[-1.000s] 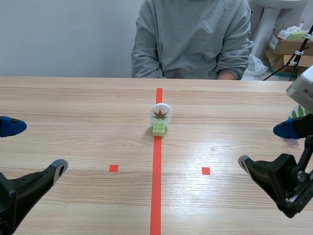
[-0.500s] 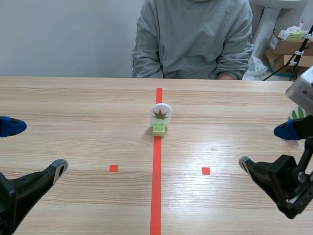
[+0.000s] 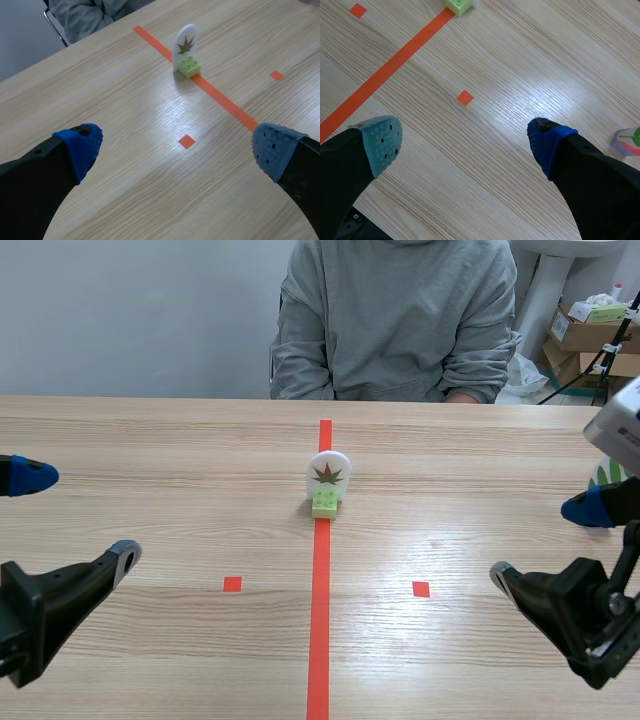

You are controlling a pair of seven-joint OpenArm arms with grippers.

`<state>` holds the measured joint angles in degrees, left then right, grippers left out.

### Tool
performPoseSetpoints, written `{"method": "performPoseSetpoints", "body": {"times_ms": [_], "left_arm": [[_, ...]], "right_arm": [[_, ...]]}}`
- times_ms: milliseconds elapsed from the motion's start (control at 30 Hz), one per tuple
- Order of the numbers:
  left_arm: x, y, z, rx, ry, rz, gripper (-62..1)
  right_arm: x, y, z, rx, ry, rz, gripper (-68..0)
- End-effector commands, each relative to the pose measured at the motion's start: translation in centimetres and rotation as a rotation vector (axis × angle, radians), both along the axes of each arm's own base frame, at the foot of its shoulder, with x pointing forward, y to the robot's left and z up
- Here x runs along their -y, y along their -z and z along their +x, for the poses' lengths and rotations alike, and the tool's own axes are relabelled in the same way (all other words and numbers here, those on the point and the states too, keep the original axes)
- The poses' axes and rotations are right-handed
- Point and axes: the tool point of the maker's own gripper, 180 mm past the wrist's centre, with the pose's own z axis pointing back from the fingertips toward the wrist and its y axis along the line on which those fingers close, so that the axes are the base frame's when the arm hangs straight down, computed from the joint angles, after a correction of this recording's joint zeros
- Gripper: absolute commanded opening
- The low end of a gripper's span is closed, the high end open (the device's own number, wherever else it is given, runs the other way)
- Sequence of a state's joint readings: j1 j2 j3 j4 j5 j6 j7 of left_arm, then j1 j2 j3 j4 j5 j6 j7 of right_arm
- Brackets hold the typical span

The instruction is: Do the leaf sorting experiment

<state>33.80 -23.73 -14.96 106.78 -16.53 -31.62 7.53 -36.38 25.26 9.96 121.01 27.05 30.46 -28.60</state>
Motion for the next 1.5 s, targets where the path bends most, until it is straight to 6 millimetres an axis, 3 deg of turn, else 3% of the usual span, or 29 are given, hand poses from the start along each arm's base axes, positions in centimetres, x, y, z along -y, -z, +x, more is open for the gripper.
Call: {"method": "performPoseSetpoints", "body": {"times_ms": [0,200,433,800,1167,1467], "left_arm": [[0.2,0.6,1.0,0.000,0.025,-0.012,1.4],[2.4,3.2,5.3,-0.005,0.144,-0.050,1.4],[7.0,6.1,11.5,-0.034,0.247,-0.027,1.4],[12.5,8.9,17.3,-0.060,0.220,-0.025,1.4],[16.0,9.0,20.1,-0.045,0.177,-0.009,1.4],[17.9,10.0,19.8,-0.066,0.225,0.049,1.4]], "right_arm": [[0.2,-0.1,0.2,0.007,0.002,-0.002,-16.5],[0.2,-0.1,0.2,0.007,0.002,-0.003,-16.5],[0.6,0.1,0.2,0.009,0.002,-0.042,-16.5],[0.5,-0.1,0.3,0.025,-0.001,-0.032,-16.5],[0.4,-0.3,0.4,0.031,-0.002,-0.027,-16.5],[0.3,-0.4,0.4,0.038,-0.004,-0.022,-16.5]]}}
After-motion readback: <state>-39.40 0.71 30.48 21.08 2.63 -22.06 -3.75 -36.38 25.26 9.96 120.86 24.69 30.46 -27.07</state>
